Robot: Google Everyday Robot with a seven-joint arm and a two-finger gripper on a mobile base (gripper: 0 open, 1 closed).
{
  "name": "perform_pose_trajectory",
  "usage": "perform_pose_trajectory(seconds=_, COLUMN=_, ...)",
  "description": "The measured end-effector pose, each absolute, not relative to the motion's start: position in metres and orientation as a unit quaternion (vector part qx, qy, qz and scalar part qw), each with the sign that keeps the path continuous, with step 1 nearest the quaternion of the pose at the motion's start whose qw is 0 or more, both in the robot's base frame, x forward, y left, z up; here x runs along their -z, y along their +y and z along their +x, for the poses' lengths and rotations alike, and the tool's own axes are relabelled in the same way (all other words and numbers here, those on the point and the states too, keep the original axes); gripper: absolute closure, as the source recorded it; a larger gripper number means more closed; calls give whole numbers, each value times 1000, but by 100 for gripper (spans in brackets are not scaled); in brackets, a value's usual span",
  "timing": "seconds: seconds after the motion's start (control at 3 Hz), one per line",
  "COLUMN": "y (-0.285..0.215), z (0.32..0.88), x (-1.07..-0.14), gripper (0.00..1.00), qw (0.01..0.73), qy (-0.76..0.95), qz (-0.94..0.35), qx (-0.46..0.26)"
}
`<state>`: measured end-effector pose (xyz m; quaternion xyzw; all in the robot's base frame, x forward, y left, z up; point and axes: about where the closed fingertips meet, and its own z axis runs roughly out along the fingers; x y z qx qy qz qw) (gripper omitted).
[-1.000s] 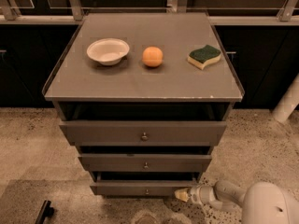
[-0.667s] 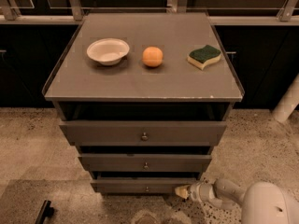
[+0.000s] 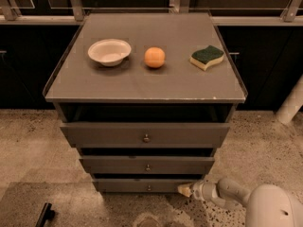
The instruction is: Close bottom drawer
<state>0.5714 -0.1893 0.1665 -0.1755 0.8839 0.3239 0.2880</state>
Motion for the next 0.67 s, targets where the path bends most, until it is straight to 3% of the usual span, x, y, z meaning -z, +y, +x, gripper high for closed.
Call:
perform_pose_trajectory(seconds=0.33, y=-200, z=558, x=-170, gripper=100, qw=278, qy=877, qz=-174, qx=-351)
perform_pose_trajectory(seconds=0.67, y=-256, z=539, x=-173, gripper=100, qw=266, qy=874, qz=-170, qx=-371)
